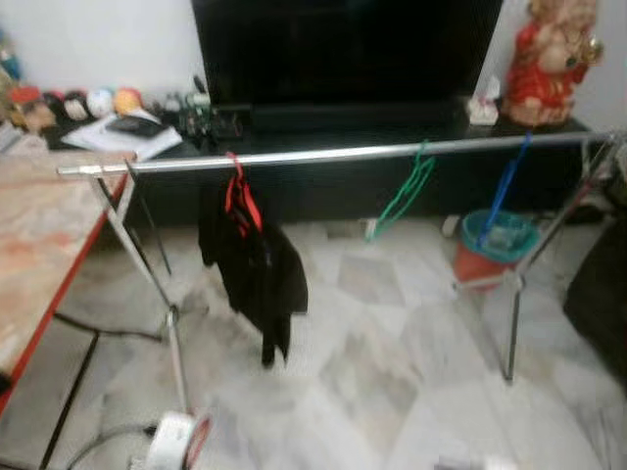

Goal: Hang hanger

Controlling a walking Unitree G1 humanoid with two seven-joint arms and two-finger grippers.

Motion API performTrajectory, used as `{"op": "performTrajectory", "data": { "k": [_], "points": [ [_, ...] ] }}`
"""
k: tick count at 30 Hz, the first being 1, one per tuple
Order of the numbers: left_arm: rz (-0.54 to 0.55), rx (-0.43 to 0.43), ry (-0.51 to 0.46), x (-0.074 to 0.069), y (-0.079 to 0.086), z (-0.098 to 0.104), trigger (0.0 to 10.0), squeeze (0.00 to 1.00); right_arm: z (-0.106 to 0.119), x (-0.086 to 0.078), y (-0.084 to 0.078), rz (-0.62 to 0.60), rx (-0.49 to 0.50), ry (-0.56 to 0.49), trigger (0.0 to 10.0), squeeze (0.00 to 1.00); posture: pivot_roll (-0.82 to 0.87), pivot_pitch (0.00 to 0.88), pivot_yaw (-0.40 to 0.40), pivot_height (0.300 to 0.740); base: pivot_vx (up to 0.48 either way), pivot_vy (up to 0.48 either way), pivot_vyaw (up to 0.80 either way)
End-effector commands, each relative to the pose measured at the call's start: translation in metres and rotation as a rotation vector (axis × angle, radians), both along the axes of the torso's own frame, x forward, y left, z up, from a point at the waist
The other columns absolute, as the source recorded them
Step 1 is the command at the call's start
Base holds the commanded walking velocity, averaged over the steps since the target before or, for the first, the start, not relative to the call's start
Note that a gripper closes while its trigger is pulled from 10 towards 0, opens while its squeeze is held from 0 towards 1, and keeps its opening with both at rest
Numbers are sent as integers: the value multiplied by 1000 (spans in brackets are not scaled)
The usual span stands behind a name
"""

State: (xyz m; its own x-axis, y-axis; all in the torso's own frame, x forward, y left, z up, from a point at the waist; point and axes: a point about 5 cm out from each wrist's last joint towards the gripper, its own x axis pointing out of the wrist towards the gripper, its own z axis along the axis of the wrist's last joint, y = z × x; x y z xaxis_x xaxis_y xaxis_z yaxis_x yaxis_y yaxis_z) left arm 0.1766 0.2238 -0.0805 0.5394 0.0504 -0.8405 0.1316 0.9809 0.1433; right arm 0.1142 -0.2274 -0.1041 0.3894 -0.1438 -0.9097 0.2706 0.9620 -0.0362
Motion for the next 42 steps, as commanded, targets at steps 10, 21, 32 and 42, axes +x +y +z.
{"op": "performTrajectory", "data": {
  "k": [10, 21, 32, 42],
  "points": [
    [3, -10, -10, 6, -3, 2, 10000, 0, -2, -1, 7, 42, 9, 14, 10000, 0, 35, 0, 27, 740, 343, 0, 527],
    [9, -14, -8, 5, -5, 1, 10000, 0, -2, -1, 5, 31, 17, 12, 10000, 0, 36, 0, 22, 740, 345, 0, 0],
    [57, -34, -26, 6, -6, 1, 10000, 0, -2, -2, 5, 40, 20, 13, 10000, 0, 33, 0, 25, 740, 145, 0, 0],
    [29, -6, -23, 8, -3, 3, 10000, 0, -2, -2, 5, 46, 25, 12, 10000, 0, 34, 0, 26, 740, 0, -24, 0]
  ]
}}
